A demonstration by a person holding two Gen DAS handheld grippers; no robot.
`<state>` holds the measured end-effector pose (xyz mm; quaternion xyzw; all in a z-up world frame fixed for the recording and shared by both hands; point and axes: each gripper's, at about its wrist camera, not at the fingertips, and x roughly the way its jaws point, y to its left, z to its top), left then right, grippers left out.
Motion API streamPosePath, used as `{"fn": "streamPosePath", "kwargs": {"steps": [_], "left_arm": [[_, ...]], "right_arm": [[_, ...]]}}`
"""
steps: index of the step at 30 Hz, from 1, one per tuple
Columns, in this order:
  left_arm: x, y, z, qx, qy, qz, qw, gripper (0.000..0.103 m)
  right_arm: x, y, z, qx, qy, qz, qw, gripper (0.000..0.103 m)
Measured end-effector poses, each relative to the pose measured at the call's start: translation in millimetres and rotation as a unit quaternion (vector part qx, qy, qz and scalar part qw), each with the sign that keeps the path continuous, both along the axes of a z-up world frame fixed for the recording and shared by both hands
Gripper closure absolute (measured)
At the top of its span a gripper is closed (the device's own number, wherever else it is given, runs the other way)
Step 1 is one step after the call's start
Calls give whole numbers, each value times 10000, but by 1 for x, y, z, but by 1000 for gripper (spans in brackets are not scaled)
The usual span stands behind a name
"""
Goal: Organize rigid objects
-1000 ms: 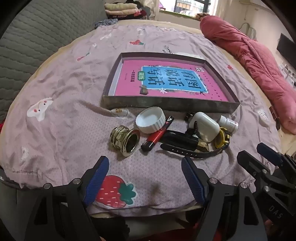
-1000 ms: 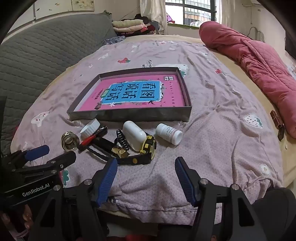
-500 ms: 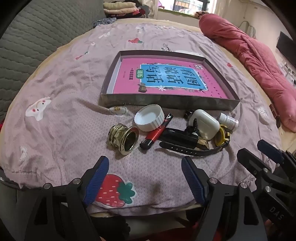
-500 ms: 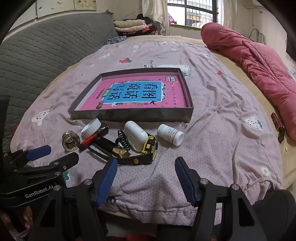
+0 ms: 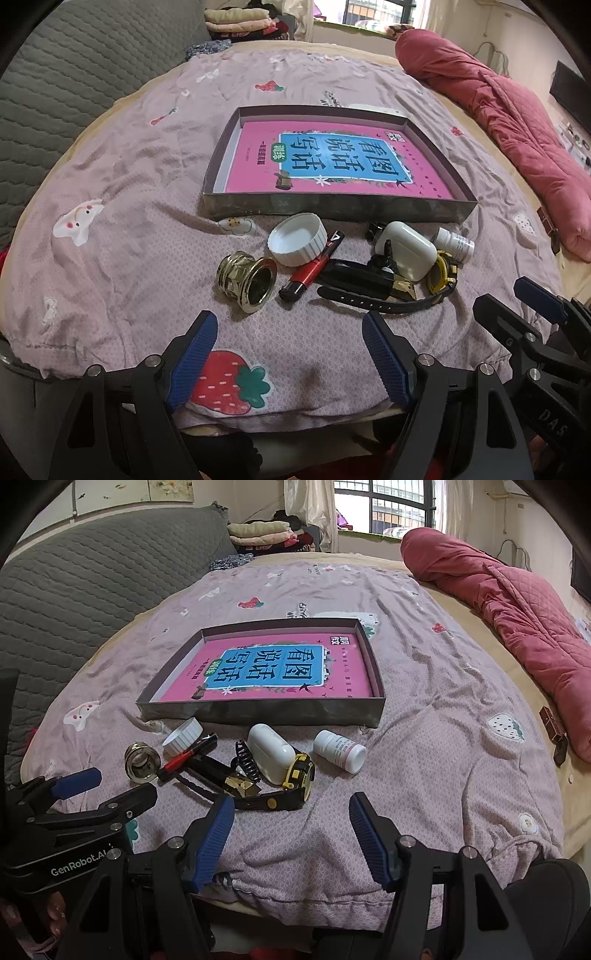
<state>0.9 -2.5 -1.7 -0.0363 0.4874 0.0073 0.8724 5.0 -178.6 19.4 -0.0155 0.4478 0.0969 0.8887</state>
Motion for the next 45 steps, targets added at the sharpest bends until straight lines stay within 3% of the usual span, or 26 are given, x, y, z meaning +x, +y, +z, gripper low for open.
{"fn": "streamPosePath", "kwargs": {"steps": [45], "left_arm": [[1,10,1,-125,44,31,9999,21]], "right_arm": [[2,-10,5,149,-50,-192,9997,39]]}}
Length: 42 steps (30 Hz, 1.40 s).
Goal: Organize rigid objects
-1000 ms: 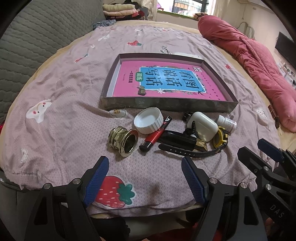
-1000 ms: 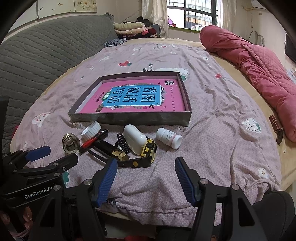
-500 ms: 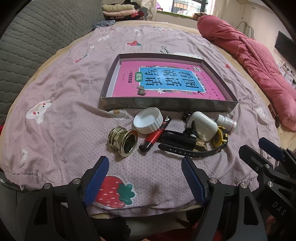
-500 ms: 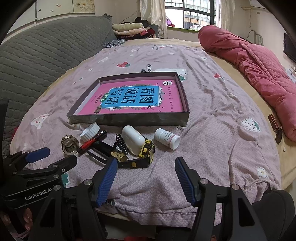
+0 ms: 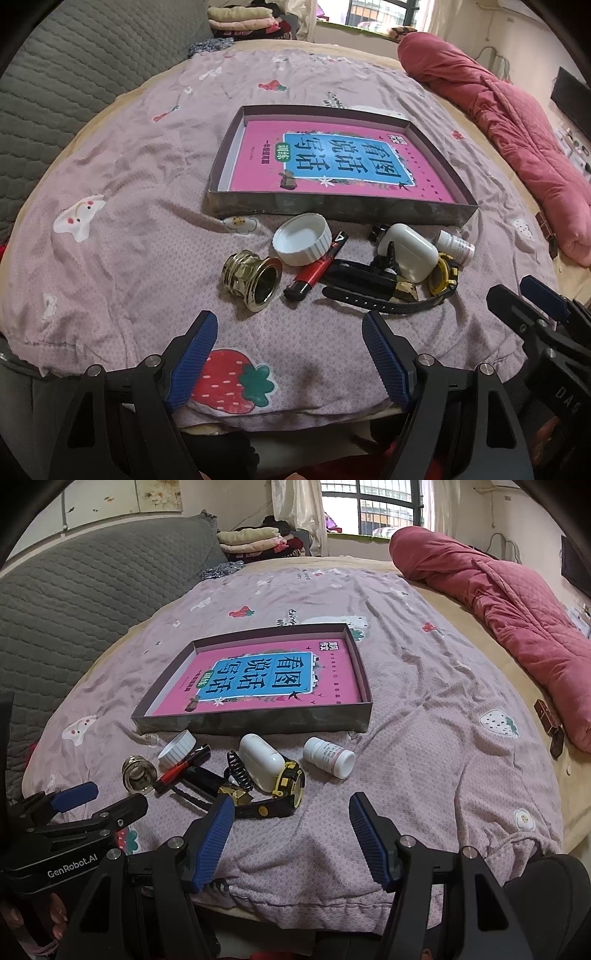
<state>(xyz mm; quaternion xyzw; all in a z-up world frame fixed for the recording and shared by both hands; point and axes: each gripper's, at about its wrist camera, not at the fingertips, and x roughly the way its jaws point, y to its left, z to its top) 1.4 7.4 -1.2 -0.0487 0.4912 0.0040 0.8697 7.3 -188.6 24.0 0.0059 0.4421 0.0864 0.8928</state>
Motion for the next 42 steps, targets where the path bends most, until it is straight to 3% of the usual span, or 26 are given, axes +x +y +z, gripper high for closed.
{"fn": "streamPosePath", "kwargs": {"steps": [6,12,21,42], "left_arm": [[0,5,2,141,-129,-115,9998,22],[7,28,2,107,-164,77,9998,21],[19,46,-17,-29,108,277,9996,22],[43,44,-45,263,258,228,9991,21]], "right_arm": [[-1,-1,4,-49,-156,43,9999,39],[2,1,10,-255,-476,239,9983,39],[18,-15,1,-179,-448,207,9986,39],[52,-40,-24,-369,-206,164,9990,39]]}}
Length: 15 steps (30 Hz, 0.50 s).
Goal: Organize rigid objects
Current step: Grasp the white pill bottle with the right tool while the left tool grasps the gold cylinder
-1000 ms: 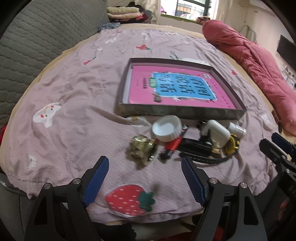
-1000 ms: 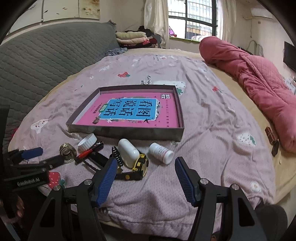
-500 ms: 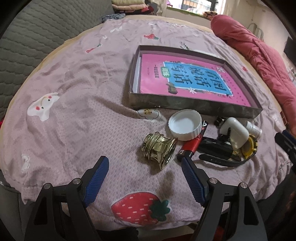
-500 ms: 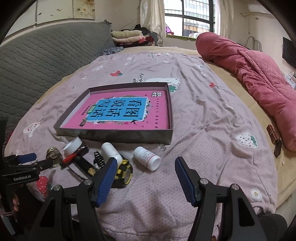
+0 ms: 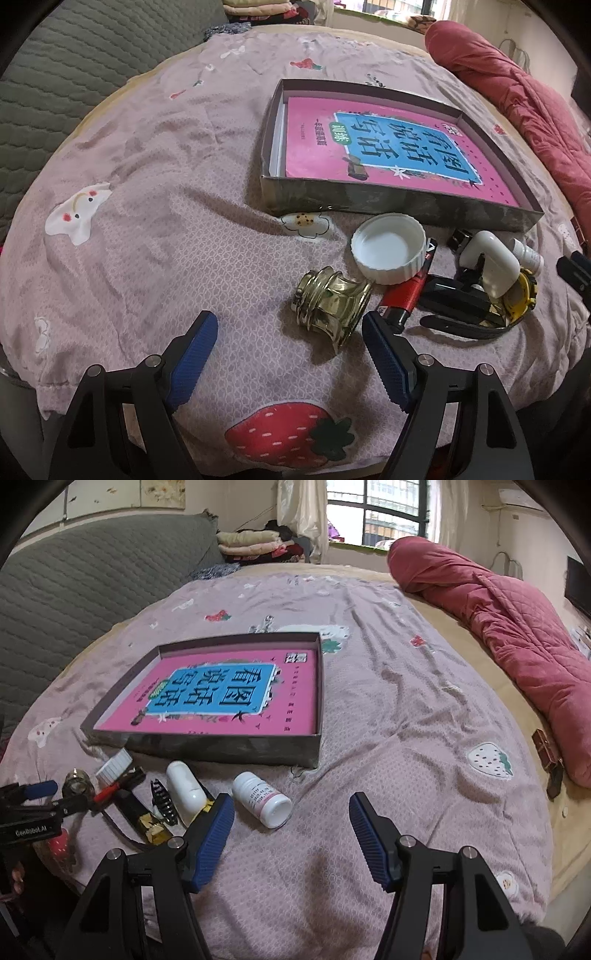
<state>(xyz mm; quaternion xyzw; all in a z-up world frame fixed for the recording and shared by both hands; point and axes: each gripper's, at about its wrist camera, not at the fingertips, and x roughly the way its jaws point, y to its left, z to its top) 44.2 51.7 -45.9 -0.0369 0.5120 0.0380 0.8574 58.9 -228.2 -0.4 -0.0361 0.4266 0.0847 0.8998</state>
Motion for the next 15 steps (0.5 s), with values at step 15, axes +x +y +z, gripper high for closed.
{"fn": "streamPosePath", "kwargs": {"steps": [15], "left_arm": [[8,5,-3,-50,-188,-53,9998,33]], "right_arm": [[29,24,-34,-679,109,935,9932,39]]}}
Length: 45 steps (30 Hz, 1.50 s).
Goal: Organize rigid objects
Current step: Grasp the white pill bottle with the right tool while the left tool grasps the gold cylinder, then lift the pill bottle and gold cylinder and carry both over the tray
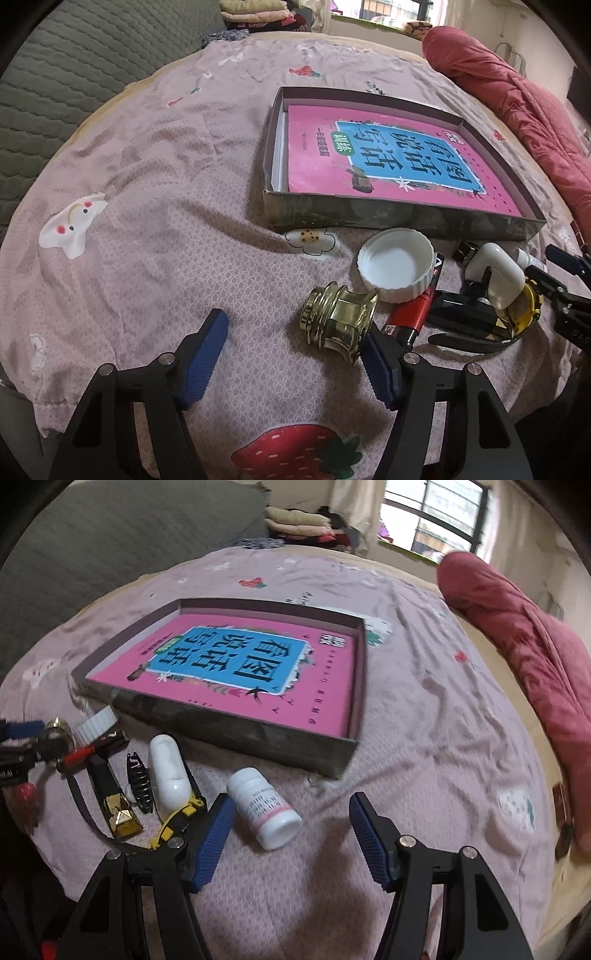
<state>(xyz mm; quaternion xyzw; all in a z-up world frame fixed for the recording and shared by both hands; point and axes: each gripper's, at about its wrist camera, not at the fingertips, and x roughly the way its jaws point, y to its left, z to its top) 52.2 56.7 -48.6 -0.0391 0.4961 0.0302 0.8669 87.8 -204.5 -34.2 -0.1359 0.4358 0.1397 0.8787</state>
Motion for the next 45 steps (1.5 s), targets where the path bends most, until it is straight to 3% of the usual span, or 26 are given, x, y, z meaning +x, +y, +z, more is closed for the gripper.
{"fn": "streamPosePath", "kwargs": {"steps": [4,10,19,26,30,38,45], "left_arm": [[1,-4,2,-44,-107,-114,9999,50],[6,-17,1,-40,-141,-306,9994,73],[13,-11,-1,-233,-266,-377,9987,73],[14,-3,-1,-559,-316,-244,9976,74],[11,-4,0,-540,-357,-257,9976,74],[0,-4,10,-546,-483,-197,9971,74],[-12,-11,26,-443,-686,-296,9962,74]], "right_arm": [[6,3,-5,-73,4,99,9999,39],[14,-4,-7,240,176,60,9995,39],[13,6,-8,472,392,452,9971,74],[17,-3,-13,864,709,277,9933,76],[18,-6,-13,1021,774,158,9916,76],[2,-9,17,1106,233,98,9935,76],[-9,-6,27,1333,264,-123,9907,76]]}}
